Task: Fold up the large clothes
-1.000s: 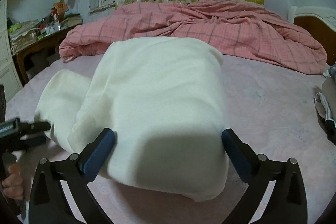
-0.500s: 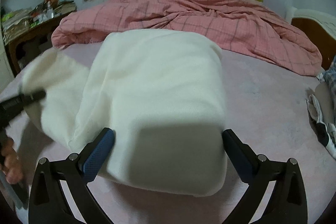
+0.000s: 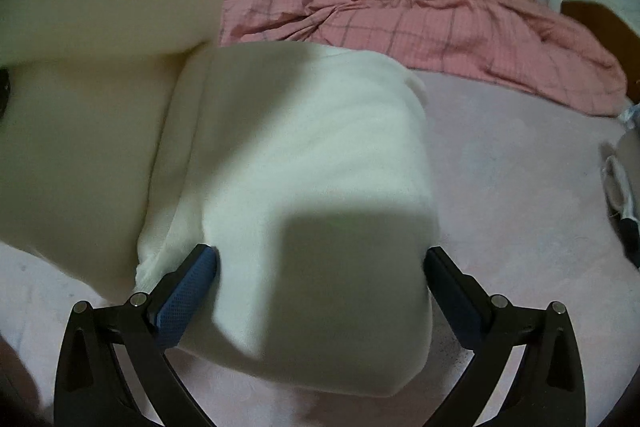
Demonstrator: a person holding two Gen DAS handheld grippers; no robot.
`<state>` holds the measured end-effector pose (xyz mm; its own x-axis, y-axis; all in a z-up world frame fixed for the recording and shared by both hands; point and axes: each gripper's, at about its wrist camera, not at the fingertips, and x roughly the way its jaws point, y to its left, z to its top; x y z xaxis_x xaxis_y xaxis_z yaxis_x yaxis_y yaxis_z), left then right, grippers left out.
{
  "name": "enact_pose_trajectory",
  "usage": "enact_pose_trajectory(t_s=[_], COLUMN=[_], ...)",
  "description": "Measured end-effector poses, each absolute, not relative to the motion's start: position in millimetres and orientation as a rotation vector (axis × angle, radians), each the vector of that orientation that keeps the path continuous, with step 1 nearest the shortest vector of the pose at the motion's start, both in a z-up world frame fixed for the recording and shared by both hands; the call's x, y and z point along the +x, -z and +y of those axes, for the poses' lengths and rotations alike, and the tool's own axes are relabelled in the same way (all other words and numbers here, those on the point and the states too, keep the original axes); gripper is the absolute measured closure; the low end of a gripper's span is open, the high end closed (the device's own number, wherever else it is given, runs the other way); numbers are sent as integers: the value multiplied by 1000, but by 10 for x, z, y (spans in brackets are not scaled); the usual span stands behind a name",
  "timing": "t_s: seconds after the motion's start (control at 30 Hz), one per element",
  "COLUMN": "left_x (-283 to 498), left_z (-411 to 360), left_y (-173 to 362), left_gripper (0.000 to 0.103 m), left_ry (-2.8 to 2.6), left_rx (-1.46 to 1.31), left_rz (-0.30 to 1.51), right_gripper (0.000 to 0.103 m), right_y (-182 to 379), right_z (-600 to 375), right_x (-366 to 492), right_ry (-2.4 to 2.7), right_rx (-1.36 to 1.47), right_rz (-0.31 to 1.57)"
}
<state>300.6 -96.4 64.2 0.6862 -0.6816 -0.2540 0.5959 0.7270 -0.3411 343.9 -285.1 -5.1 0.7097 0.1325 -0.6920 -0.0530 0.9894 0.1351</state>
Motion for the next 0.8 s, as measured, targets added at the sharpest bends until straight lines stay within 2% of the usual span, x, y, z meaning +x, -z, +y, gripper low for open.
enact_pose_trajectory(t_s=[0.2,0.43,0.6,0.7,0.73,0.77,0.8], left_x=[3031,3029,3048,3013,3005,2993,2980], left_z=[-1379,-1798,-1876,-1971,-1976,-1983,-1991], left_y=[-679,-431,-185,-70,-52,-50,-50], left_gripper=[93,93,93,93,93,93,93], left_ry=[829,904,884,883,894,897,886], left_rx=[-167,-83,-106,-58,-60,-60,-53], left_rz=[407,505,555,589,596,599,597], right_gripper=[0,0,0,0,1,6,21], right_y=[146,68,-490,-706,-751,-797,-824], right_z=[-3088,-3554,-4057,-4174,-4156,-4101,-4033], right_x=[3295,3082,2723,2683,2718,2763,2805], right_ry=[-244,-199,98,-3,-56,-110,-152], right_rx=[146,248,254,363,392,415,422], right_rz=[803,783,554,490,482,476,476])
